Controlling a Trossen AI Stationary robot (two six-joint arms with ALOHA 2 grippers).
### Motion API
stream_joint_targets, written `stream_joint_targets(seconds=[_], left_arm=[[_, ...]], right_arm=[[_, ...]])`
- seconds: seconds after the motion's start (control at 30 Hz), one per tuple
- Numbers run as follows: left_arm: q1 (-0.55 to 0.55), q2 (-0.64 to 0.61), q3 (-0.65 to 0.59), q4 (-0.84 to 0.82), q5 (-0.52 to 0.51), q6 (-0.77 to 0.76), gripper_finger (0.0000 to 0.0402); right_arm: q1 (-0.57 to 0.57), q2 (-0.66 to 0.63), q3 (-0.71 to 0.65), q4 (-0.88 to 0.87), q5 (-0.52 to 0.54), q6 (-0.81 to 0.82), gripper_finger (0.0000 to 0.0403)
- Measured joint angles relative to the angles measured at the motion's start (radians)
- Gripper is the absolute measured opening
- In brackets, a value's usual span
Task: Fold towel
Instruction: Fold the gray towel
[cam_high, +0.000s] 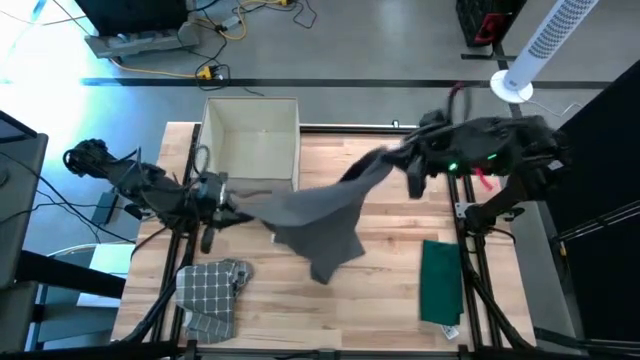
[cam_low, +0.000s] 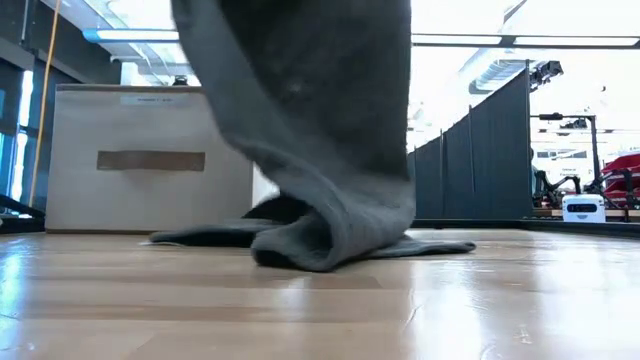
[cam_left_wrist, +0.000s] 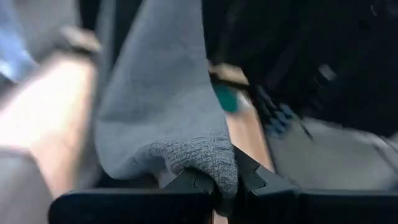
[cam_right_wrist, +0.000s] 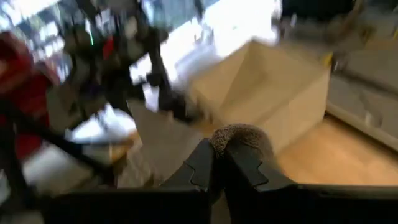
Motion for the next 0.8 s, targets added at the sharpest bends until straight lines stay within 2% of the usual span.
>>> stream_joint_targets(seconds=[0.17,0.3,0.4,0.5,0.6,0.67,0.8], left_arm=[[-0.022,0.041,0.001,-0.206,0.169,-0.209,0.0000],[-0.059,0.095,-0.044,-0.281,0.282,-0.321,0.0000],[-0.101,0.130,-0.092,-0.273,0.316,-0.387,0.0000],[-0.151,0.165,-0.144,-0.211,0.283,-0.420,0.0000],[-0.198,0.167,-0.201,-0.105,0.229,-0.470,0.0000],[-0.223,0.166,-0.247,-0.051,0.215,-0.536,0.0000],[-0.290,0.166,-0.336,0.005,0.165,-0.681,0.0000]], right_arm=[[0.015,0.136,-0.006,-0.256,-0.137,0.013,0.0006],[0.026,0.169,-0.124,-0.136,-0.252,-0.126,0.0006],[-0.015,0.166,-0.284,-0.084,-0.283,-0.095,0.0006],[-0.071,0.155,-0.492,0.102,-0.331,-0.081,0.0006],[-0.109,0.132,-0.700,0.455,-0.504,-0.047,0.0006],[-0.127,0.129,-0.824,0.627,-0.576,-0.002,0.0006],[-0.141,0.133,-1.031,0.802,-0.505,0.095,0.0006]])
